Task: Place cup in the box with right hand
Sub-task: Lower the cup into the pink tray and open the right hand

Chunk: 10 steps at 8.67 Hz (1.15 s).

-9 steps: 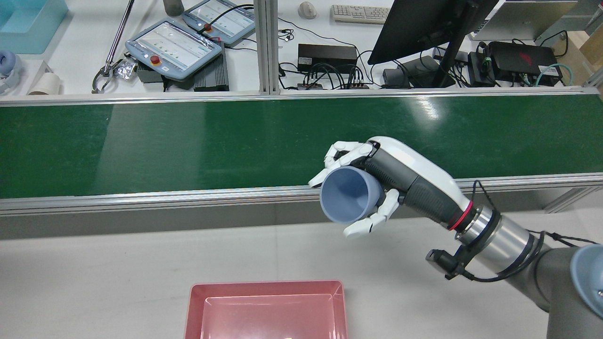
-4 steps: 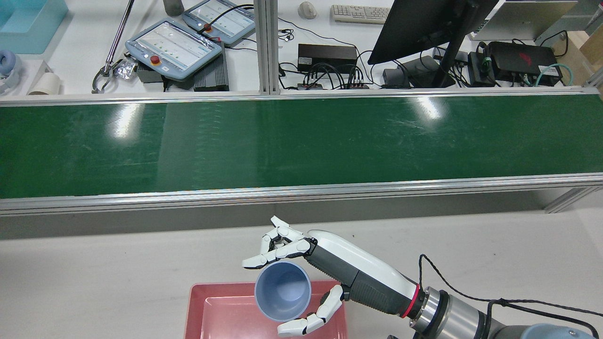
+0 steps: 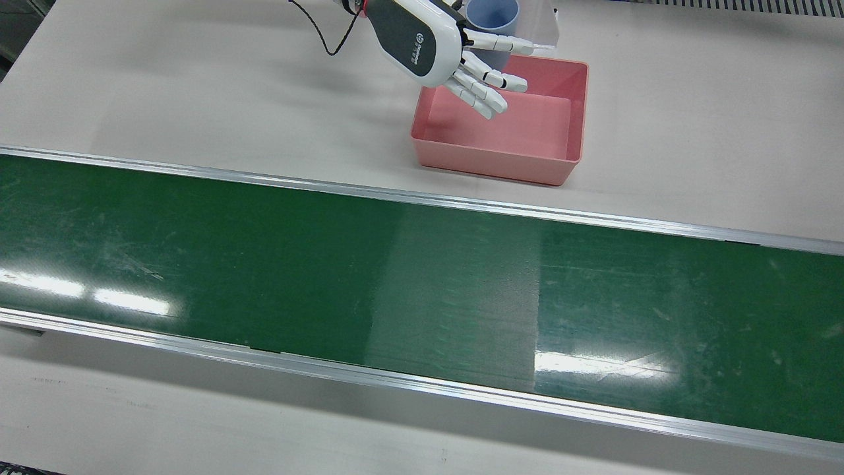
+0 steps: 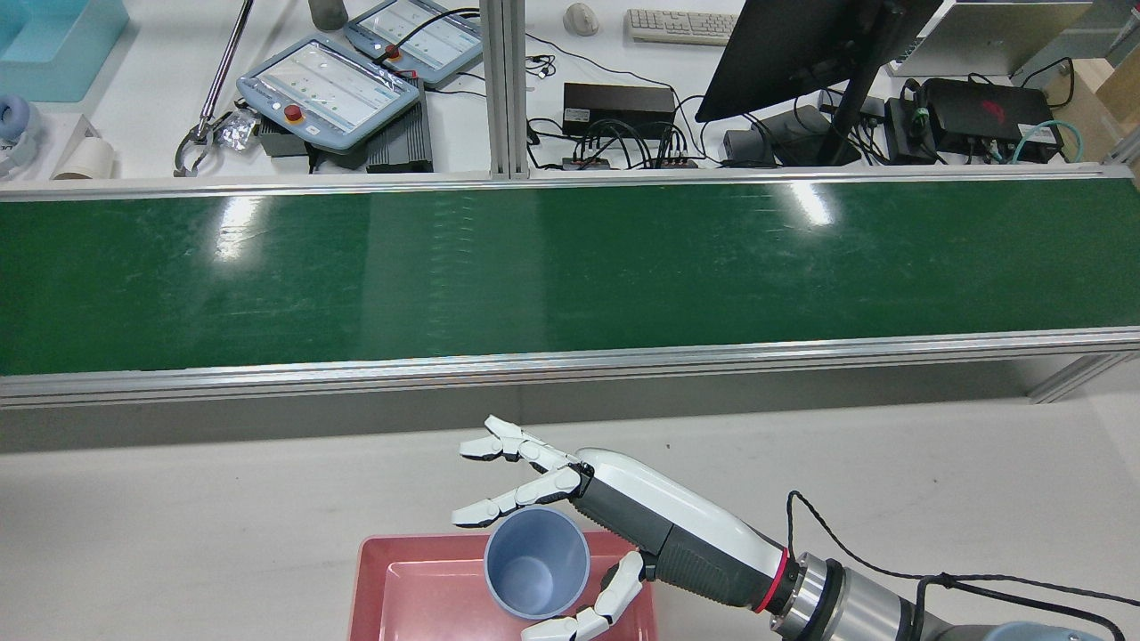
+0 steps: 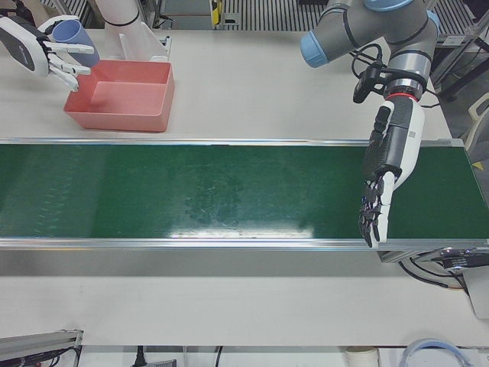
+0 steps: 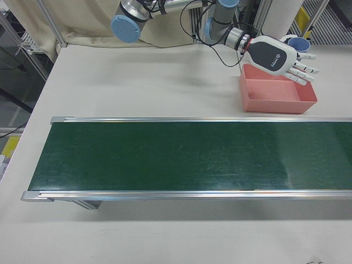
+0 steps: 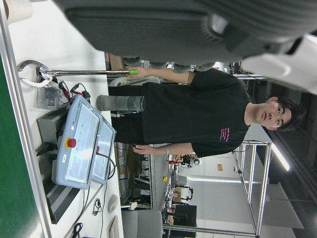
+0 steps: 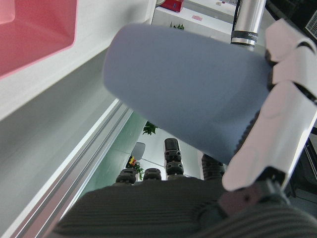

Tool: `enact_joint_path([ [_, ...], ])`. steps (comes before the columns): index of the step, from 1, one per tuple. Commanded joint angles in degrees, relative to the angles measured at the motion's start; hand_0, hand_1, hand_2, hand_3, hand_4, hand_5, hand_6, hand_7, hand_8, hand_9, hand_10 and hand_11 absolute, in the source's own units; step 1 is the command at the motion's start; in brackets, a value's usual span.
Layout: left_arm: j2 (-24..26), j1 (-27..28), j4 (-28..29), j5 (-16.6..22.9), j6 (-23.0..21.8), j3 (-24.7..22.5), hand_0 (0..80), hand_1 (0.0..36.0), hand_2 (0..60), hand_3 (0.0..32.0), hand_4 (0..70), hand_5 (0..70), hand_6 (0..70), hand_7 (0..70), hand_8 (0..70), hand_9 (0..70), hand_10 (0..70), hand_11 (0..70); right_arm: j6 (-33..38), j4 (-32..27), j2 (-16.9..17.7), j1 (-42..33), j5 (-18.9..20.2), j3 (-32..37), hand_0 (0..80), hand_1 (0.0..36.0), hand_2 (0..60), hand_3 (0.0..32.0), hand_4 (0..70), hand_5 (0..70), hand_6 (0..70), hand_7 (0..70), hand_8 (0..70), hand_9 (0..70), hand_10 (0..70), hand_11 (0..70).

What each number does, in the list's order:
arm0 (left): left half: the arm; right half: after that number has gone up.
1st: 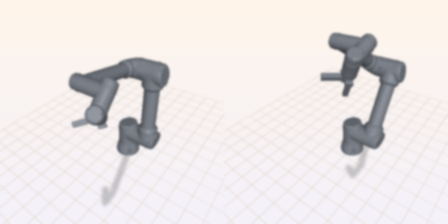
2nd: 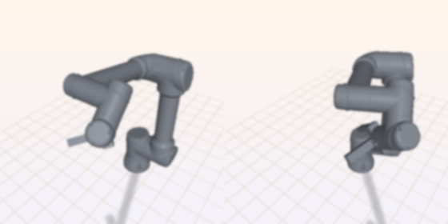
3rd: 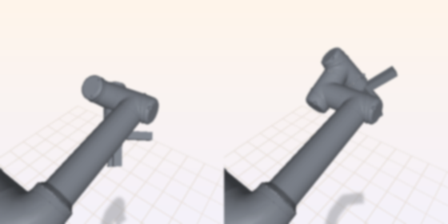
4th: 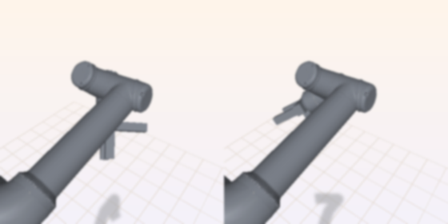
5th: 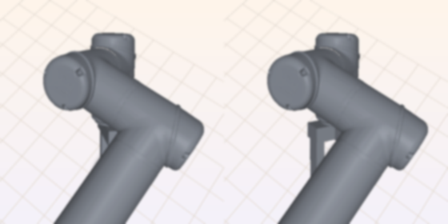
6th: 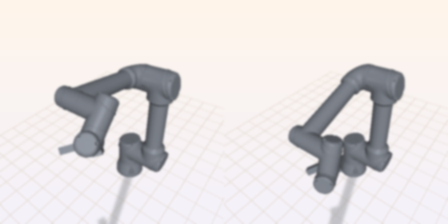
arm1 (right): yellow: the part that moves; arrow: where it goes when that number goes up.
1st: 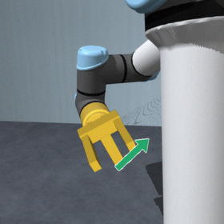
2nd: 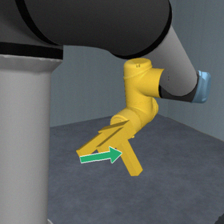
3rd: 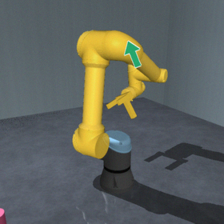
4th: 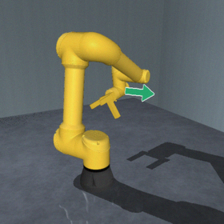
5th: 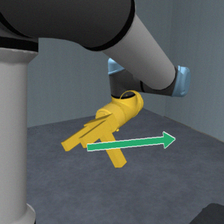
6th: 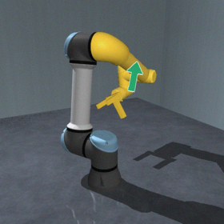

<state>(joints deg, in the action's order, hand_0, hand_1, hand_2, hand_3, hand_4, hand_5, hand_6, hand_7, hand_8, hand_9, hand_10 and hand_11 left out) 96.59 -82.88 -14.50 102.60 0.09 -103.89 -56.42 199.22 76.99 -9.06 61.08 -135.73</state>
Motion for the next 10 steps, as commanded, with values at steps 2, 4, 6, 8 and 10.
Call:
enact_joint_path([
  [2, 0.0, 0.0, 0.0, 0.0, 0.0, 0.0, 0.0, 0.0, 0.0, 0.0, 0.0, 0.0, 0.0, 0.0, 0.0, 0.0, 0.0, 0.0, 0.0, -0.1, 0.0, 0.0, 0.0, 0.0, 42.5, 13.0, 30.5, 0.0, 20.0, 2.8, 6.4, 26.1, 0.2, 4.9, 2.6, 4.9],
  [4, 0.0, 0.0, 0.0, 0.0, 0.0, 0.0, 0.0, 0.0, 0.0, 0.0, 0.0, 0.0, 0.0, 0.0, 0.0, 0.0, 0.0, 0.0, 0.1, -0.1, 0.0, 0.1, 0.0, 0.0, 45.0, 10.4, 20.4, 0.0, 24.1, 2.8, 6.6, 26.8, 0.3, 5.2, 2.7, 5.0],
  [6, 0.0, 0.0, 0.0, 0.0, 0.0, 0.1, 0.0, 0.0, 0.0, 0.0, 0.0, 0.0, 0.0, 0.0, 0.0, 0.0, 0.0, 0.0, 0.1, 0.0, 0.0, 0.1, 0.0, -0.2, 45.4, 10.9, 20.3, 0.0, 24.0, 3.0, 6.7, 27.2, 0.3, 5.6, 2.7, 5.1],
  [8, 0.0, 0.0, 0.0, 0.0, 0.0, 0.1, 0.0, 0.0, 0.0, 0.0, 0.0, 0.0, 0.0, 0.0, 0.0, 0.0, 0.0, 0.0, 0.6, 0.4, 0.3, -6.4, 0.1, -2.9, 46.4, 14.2, 25.9, 0.0, 23.1, 4.7, 12.1, 51.8, 6.5, 18.3, 7.5, 12.1],
  [10, 0.0, 0.0, 0.0, 0.0, 0.0, 0.1, 0.0, 0.0, 0.0, 0.0, 0.0, 0.0, 0.0, 0.0, 0.0, 0.0, 0.0, 0.0, 4.3, 0.8, 3.4, -18.2, 0.6, -2.9, 46.8, 13.4, 25.0, 0.0, 27.4, 5.5, 15.6, 66.5, 14.0, 30.7, 11.1, 17.2],
])
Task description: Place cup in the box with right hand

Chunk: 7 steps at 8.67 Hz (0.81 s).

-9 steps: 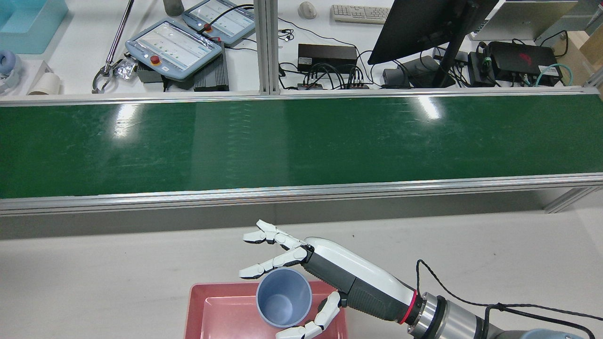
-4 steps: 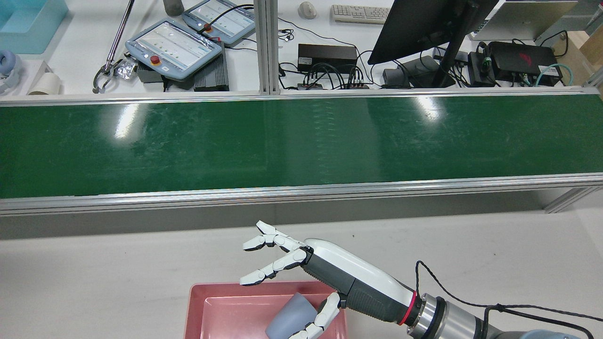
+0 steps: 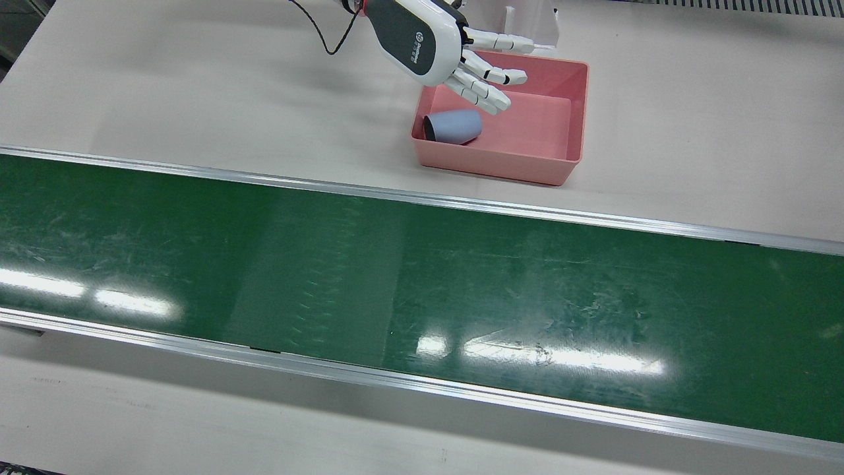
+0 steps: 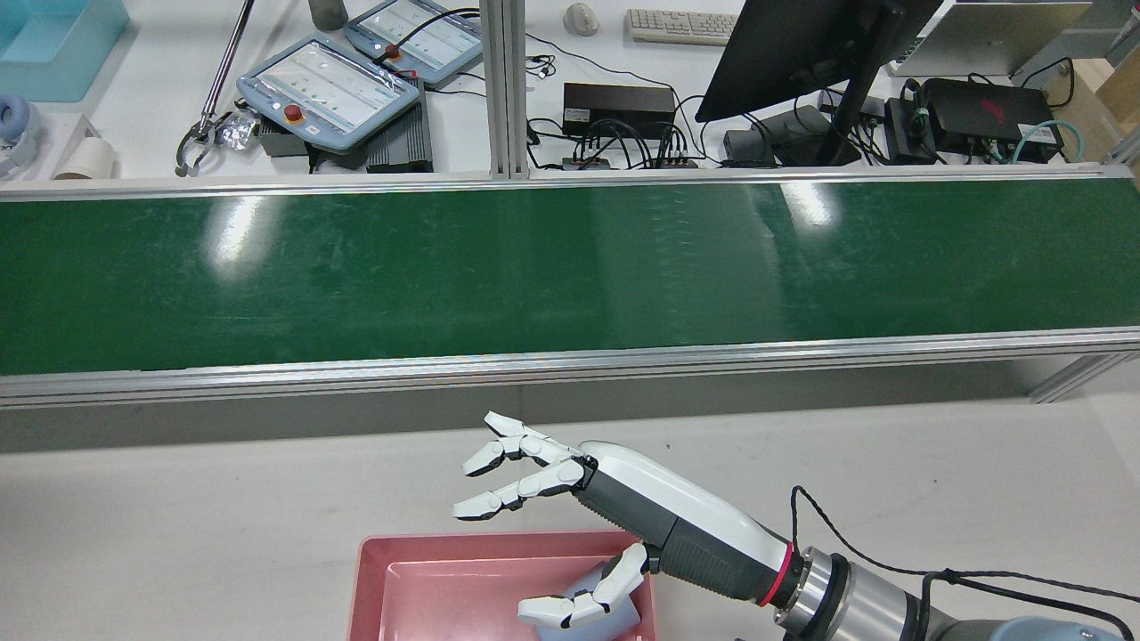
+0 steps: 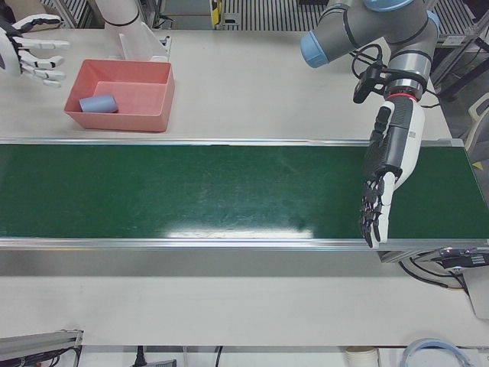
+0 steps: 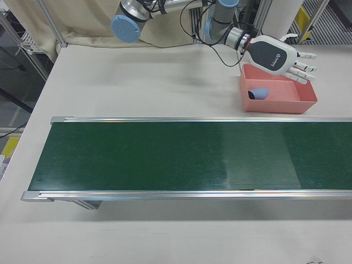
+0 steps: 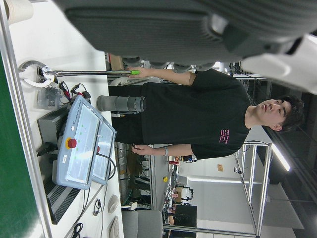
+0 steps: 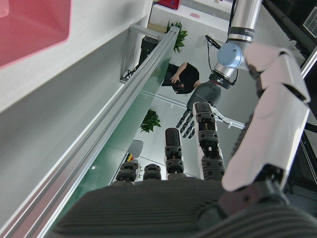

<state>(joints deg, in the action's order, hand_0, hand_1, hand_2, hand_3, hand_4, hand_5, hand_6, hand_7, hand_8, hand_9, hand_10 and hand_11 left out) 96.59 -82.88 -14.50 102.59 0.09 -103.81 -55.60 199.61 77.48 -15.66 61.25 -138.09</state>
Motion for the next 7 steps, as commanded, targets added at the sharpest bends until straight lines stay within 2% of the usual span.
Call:
enact_joint_path([
  [1, 0.0, 0.0, 0.0, 0.0, 0.0, -0.1, 0.0, 0.0, 0.0, 0.0, 0.0, 0.0, 0.0, 0.0, 0.0, 0.0, 0.0, 0.0, 7.3, 1.6, 5.0, -17.9, 0.8, 0.0, 45.2, 13.9, 30.6, 0.0, 27.1, 5.7, 17.6, 70.0, 18.4, 38.1, 13.5, 20.6],
  [2, 0.0, 0.0, 0.0, 0.0, 0.0, -0.2, 0.0, 0.0, 0.0, 0.0, 0.0, 0.0, 0.0, 0.0, 0.0, 0.0, 0.0, 0.0, 10.2, 4.1, 6.3, -25.0, 1.2, 1.1, 45.3, 11.5, 24.0, 0.0, 29.2, 6.0, 19.3, 70.0, 22.8, 44.3, 16.0, 24.0],
  [3, 0.0, 0.0, 0.0, 0.0, 0.0, -0.1, 0.0, 0.0, 0.0, 0.0, 0.0, 0.0, 0.0, 0.0, 0.0, 0.0, 0.0, 0.0, 12.9, 4.6, 6.5, -32.3, 4.0, 4.6, 45.0, 10.5, 22.8, 0.0, 29.9, 6.3, 20.6, 70.0, 26.4, 49.1, 18.2, 27.0],
  [4, 0.0, 0.0, 0.0, 0.0, 0.0, 0.0, 0.0, 0.0, 0.0, 0.0, 0.0, 0.0, 0.0, 0.0, 0.0, 0.0, 0.0, 0.0, 16.8, 4.6, 6.4, -38.0, 6.9, 10.2, 45.6, 9.5, 19.1, 0.0, 31.1, 6.5, 21.0, 70.0, 27.6, 50.6, 18.9, 28.1],
  [5, 0.0, 0.0, 0.0, 0.0, 0.0, 0.0, 0.0, 0.0, 0.0, 0.0, 0.0, 0.0, 0.0, 0.0, 0.0, 0.0, 0.0, 0.0, 20.8, 4.6, 6.3, -41.5, 7.1, 15.4, 46.2, 8.6, 15.0, 0.0, 30.1, 6.6, 20.4, 70.0, 27.4, 49.9, 18.9, 28.1],
  [6, 0.0, 0.0, 0.0, 0.0, 0.0, -0.1, 0.0, 0.0, 0.0, 0.0, 0.0, 0.0, 0.0, 0.0, 0.0, 0.0, 0.0, 0.0, 22.5, 4.3, 6.3, -44.6, 7.2, 18.7, 44.1, 11.2, 25.7, 0.0, 25.4, 6.6, 19.7, 70.0, 26.7, 48.7, 18.7, 27.9],
  [7, 0.0, 0.0, 0.0, 0.0, 0.0, 0.0, 0.0, 0.0, 0.0, 0.0, 0.0, 0.0, 0.0, 0.0, 0.0, 0.0, 0.0, 0.0, 22.9, 4.2, 6.3, -47.4, 7.2, 21.0, 46.1, 8.5, 14.6, 0.0, 29.0, 6.5, 18.9, 70.0, 25.9, 47.3, 18.6, 27.8],
])
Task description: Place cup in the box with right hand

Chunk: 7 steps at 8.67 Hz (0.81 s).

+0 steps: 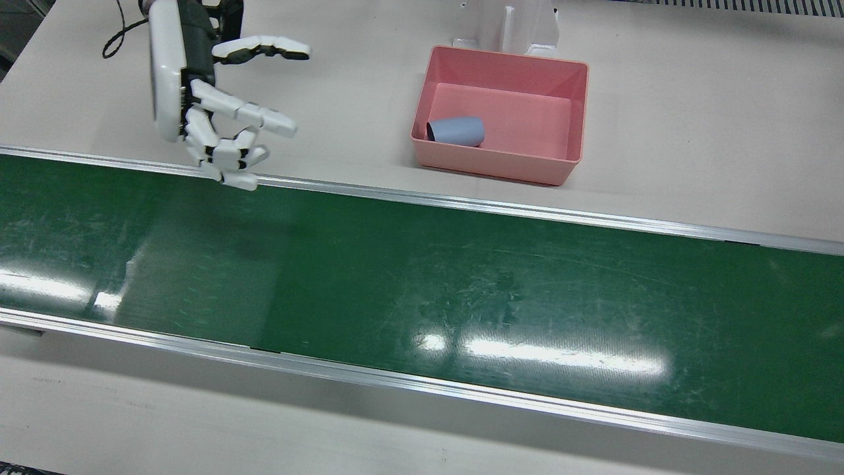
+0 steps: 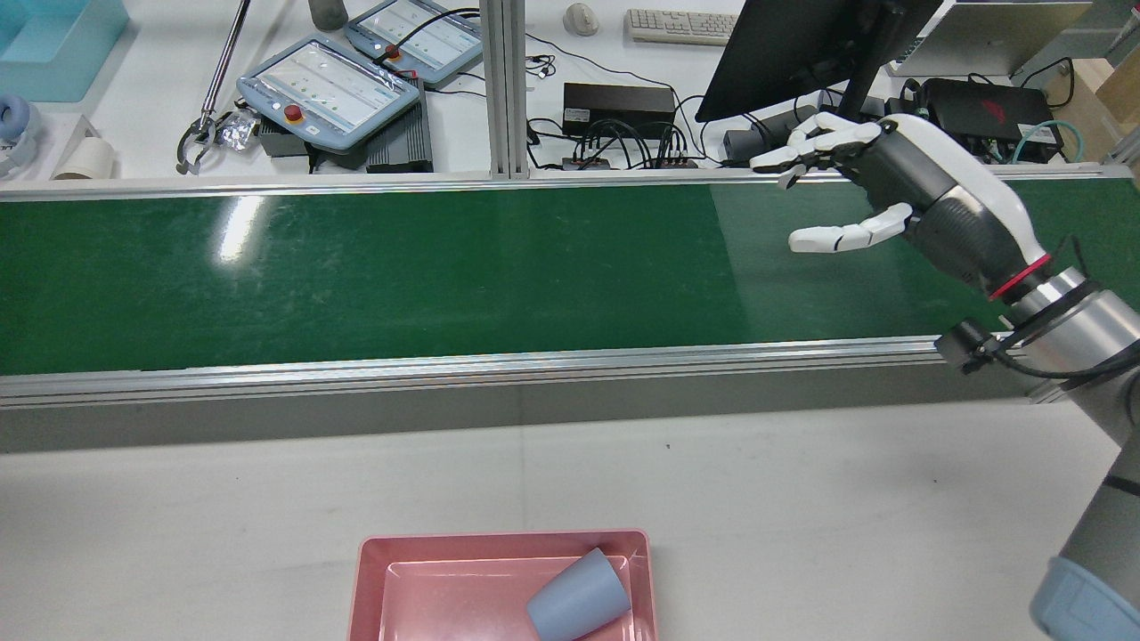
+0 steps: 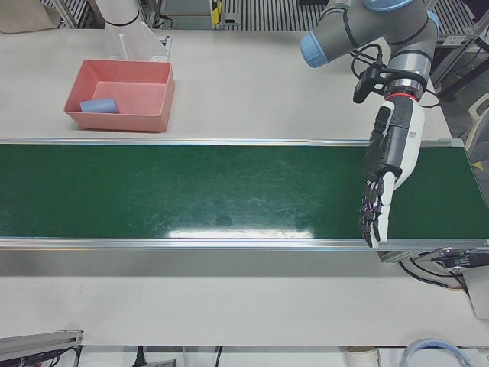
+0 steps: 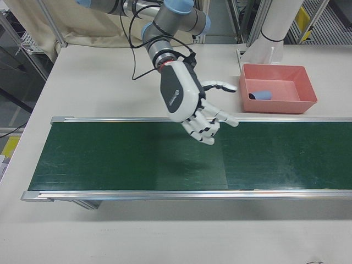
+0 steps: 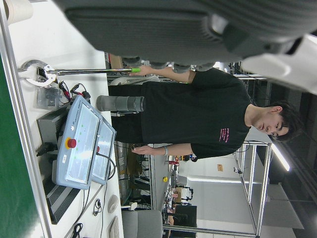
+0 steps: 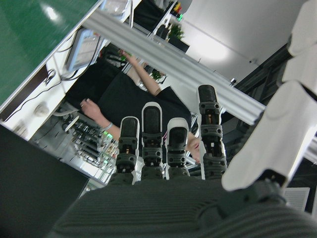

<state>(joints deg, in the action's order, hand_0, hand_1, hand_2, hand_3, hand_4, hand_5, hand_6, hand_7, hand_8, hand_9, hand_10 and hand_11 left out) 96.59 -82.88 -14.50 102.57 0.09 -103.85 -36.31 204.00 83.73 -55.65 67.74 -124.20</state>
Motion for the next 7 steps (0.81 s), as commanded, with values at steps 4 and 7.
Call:
enact_joint_path([
  [4, 0.0, 0.0, 0.0, 0.0, 0.0, 0.0, 0.0, 0.0, 0.0, 0.0, 0.0, 0.0, 0.0, 0.0, 0.0, 0.0, 0.0, 0.0, 11.1, -13.3, 7.0, -13.9, 0.9, 15.0, 44.5, 13.6, 25.2, 0.0, 15.6, 4.3, 7.1, 24.9, 3.3, 9.9, 7.1, 11.6],
  [7, 0.0, 0.0, 0.0, 0.0, 0.0, 0.0, 0.0, 0.0, 0.0, 0.0, 0.0, 0.0, 0.0, 0.0, 0.0, 0.0, 0.0, 0.0, 10.9, -13.5, 8.5, -13.2, 3.5, 15.1, 28.3, 10.1, 30.1, 0.0, 4.4, 2.1, 2.2, 7.2, 0.0, 2.2, 1.0, 2.4],
])
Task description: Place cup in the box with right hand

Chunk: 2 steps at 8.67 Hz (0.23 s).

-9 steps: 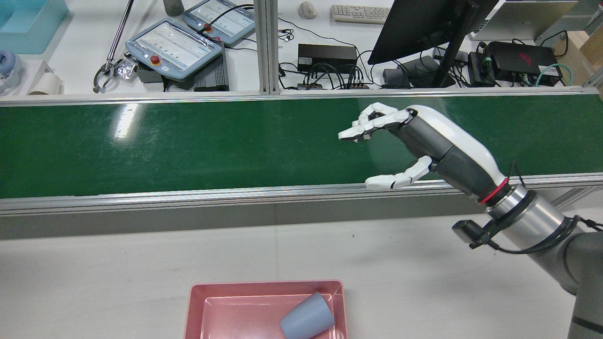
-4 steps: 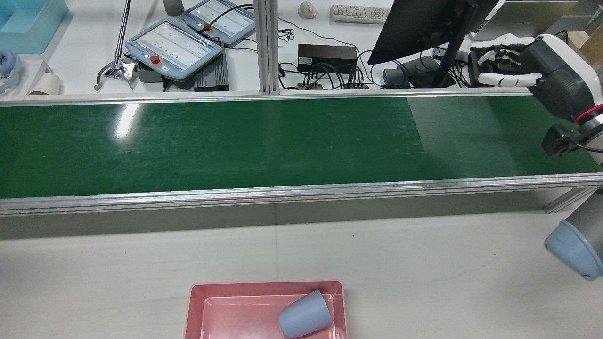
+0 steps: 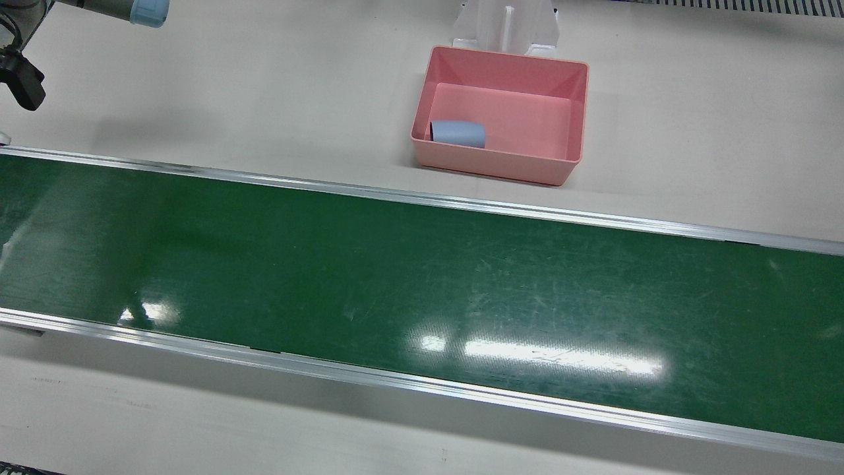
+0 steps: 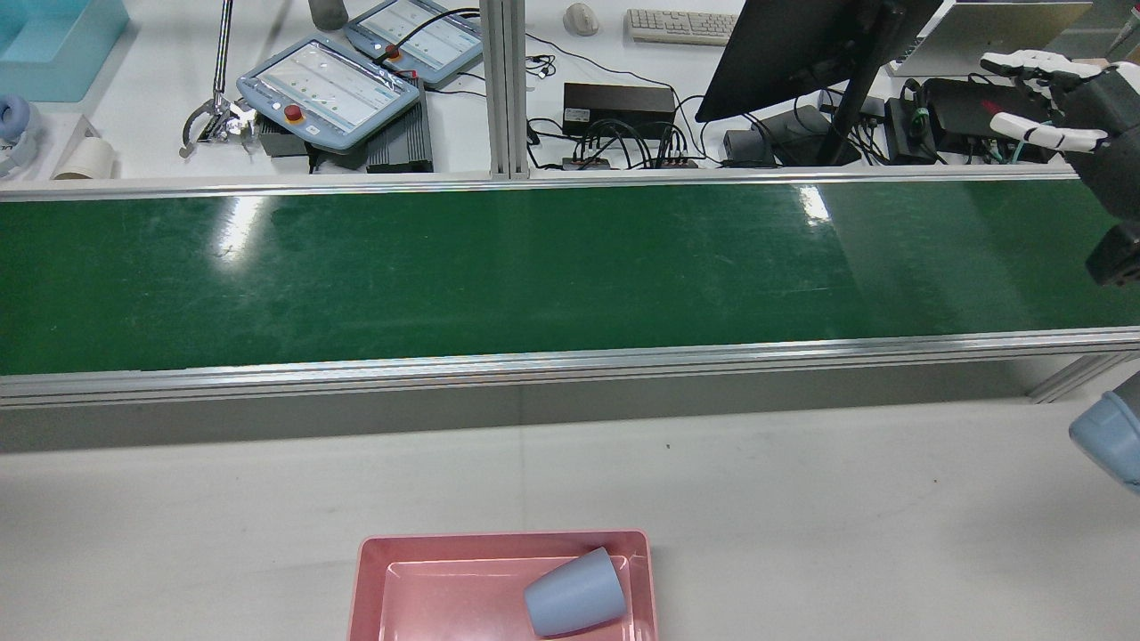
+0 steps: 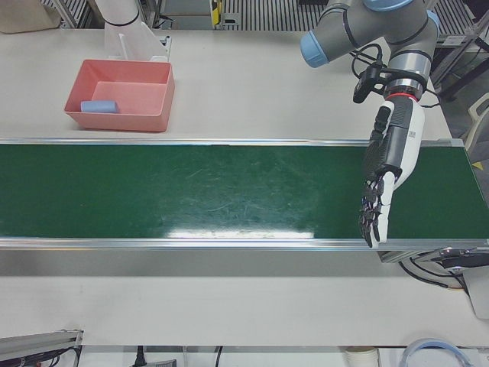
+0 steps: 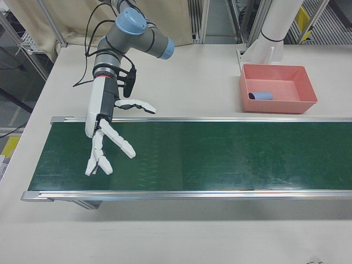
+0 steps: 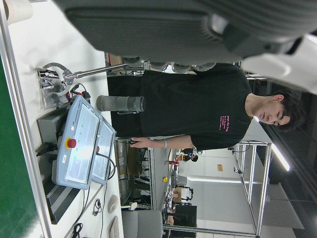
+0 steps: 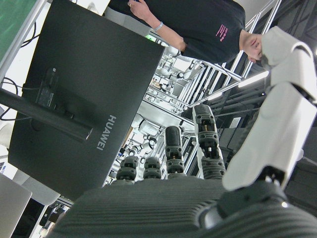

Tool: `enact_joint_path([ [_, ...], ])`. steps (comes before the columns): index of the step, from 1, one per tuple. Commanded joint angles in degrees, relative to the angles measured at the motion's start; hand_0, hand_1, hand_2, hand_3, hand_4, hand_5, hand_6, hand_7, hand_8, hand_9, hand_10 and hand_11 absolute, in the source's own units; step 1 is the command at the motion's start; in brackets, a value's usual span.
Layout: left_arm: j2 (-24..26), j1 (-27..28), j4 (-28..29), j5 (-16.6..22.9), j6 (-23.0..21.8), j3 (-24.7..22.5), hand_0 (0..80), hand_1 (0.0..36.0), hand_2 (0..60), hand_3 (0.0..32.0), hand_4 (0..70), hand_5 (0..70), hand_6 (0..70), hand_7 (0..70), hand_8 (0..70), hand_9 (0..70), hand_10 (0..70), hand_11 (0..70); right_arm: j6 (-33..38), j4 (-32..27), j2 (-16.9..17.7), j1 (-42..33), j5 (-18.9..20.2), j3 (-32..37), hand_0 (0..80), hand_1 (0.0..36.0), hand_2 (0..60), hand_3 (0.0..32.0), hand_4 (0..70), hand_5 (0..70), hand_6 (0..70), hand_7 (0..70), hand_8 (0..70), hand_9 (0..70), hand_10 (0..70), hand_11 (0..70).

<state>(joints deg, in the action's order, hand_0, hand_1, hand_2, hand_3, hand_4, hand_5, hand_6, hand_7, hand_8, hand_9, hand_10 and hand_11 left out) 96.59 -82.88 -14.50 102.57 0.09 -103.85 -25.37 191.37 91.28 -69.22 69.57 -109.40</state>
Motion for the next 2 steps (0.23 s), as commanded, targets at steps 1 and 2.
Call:
enact_joint_path([
  [1, 0.0, 0.0, 0.0, 0.0, 0.0, 0.0, 0.0, 0.0, 0.0, 0.0, 0.0, 0.0, 0.0, 0.0, 0.0, 0.0, 0.0, 0.0, 0.1, -0.8, 0.9, 0.2, 1.8, 0.4, 30.1, 6.6, 18.8, 4.4, 4.5, 1.8, 1.6, 8.1, 0.0, 2.8, 0.6, 1.7],
  [2, 0.0, 0.0, 0.0, 0.0, 0.0, -0.1, 0.0, 0.0, 0.0, 0.0, 0.0, 0.0, 0.0, 0.0, 0.0, 0.0, 0.0, 0.0, 0.0, -0.7, 0.9, 0.3, 1.8, 0.5, 29.3, 7.0, 19.4, 6.2, 3.7, 1.8, 1.6, 8.8, 0.2, 3.3, 0.4, 1.5],
])
